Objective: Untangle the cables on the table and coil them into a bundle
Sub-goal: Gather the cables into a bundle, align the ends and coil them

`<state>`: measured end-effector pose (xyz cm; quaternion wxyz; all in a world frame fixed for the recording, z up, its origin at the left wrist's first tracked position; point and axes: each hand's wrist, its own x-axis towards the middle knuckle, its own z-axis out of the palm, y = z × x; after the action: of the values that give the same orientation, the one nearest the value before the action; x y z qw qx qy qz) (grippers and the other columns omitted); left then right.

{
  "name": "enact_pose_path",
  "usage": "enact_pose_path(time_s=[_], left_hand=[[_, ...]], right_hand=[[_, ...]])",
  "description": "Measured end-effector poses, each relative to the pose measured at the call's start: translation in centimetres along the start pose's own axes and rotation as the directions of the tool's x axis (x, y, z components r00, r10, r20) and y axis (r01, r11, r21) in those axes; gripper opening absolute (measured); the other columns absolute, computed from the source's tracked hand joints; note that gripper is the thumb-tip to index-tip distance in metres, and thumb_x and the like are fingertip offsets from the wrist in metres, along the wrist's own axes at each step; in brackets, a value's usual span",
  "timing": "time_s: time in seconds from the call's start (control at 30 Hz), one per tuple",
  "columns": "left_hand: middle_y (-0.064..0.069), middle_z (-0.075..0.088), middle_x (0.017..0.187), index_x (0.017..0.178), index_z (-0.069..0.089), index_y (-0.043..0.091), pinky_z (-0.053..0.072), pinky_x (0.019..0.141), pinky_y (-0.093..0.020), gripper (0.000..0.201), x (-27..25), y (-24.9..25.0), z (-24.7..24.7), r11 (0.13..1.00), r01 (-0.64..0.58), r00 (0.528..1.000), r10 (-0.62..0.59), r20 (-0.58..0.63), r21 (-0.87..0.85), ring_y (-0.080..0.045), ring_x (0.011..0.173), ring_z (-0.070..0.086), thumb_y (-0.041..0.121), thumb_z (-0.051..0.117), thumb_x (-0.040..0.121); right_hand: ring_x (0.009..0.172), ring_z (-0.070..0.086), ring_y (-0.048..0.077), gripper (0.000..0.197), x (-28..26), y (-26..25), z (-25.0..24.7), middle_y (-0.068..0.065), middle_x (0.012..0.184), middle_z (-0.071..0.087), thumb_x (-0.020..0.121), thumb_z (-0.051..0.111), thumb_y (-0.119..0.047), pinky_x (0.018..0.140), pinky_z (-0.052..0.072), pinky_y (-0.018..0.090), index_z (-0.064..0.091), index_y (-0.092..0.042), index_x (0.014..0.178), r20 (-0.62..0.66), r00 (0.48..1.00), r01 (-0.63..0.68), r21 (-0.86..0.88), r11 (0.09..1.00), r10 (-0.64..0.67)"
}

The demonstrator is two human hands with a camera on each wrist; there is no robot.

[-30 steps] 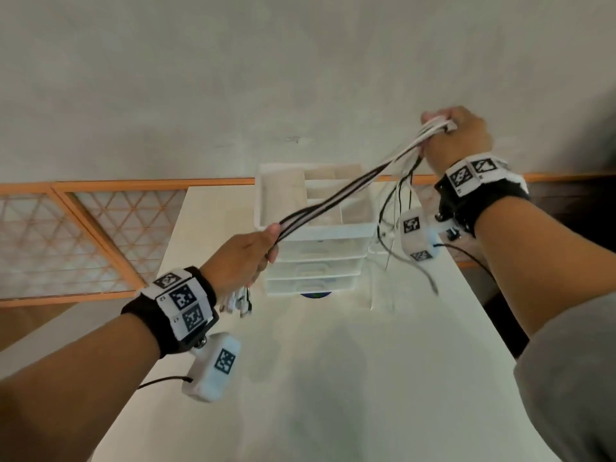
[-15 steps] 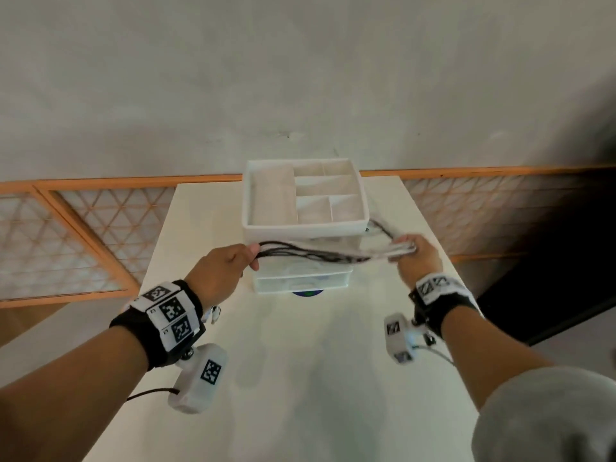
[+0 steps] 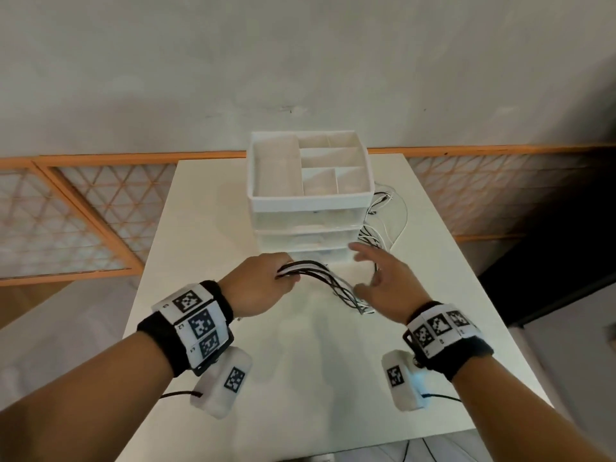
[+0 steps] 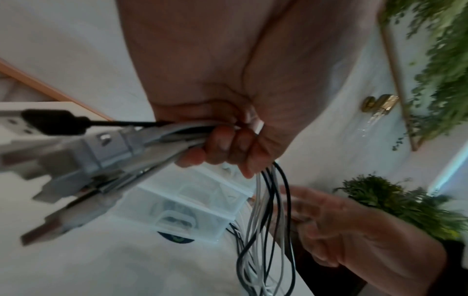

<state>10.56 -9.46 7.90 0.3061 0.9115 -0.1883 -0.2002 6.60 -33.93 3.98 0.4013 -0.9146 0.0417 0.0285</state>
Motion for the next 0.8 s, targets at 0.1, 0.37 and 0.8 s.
enact_pose_path(time_s=[0.1, 0.37, 0.8], left_hand=[[0.008, 0.052, 0.071, 0.093, 0.057, 0.018, 0.033, 0.047, -0.016, 0.013, -1.1, 0.8, 1.0, 0.998, -0.051, 0.997, 0.049, 0.06, 0.028, -0.006, 0.054, 0.046, 0.028, 0.051, 0.099], [-0.006, 0.058, 0.082, 0.088, 0.046, 0.017, 0.046, 0.076, -0.034, 0.026, -4.5, -4.6, 4.3, 0.994, 0.088, 0.976, -0.097, 0.194, 0.057, -0.026, 0.079, 0.055, 0.037, 0.04, 0.103], [-0.006, 0.065, 0.073, 0.088, 0.068, 0.015, 0.043, 0.063, -0.026, 0.04, -5.8, -3.0, 1.0, 0.912, -0.106, 0.994, 0.088, -0.061, -0.397, -0.013, 0.062, 0.053, 0.055, 0.062, 0.086]], right_hand=[[0.076, 0.055, 0.012, 0.035, -1.4, -2.0, 3.5, -0.011, 0.096, 0.065, 0.081, 0.074, -0.034, 0.08, 0.047, 0.028, 0.066, -0.033, 0.115, 0.103, 0.989, 0.115, -0.122, 0.986, -0.102], [0.077, 0.057, 0.023, 0.028, -3.5, 0.2, 6.6, -0.008, 0.067, 0.055, 0.088, 0.067, -0.042, 0.069, 0.04, 0.03, 0.055, -0.026, 0.068, 0.105, 0.993, 0.089, -0.28, 0.956, -0.062], [0.057, 0.052, 0.019, 0.044, -4.4, -5.9, 5.1, 0.02, 0.077, 0.069, 0.073, 0.061, 0.003, 0.056, 0.043, 0.026, 0.074, -0.035, 0.089, 0.093, 0.98, 0.134, 0.355, 0.925, -0.178]])
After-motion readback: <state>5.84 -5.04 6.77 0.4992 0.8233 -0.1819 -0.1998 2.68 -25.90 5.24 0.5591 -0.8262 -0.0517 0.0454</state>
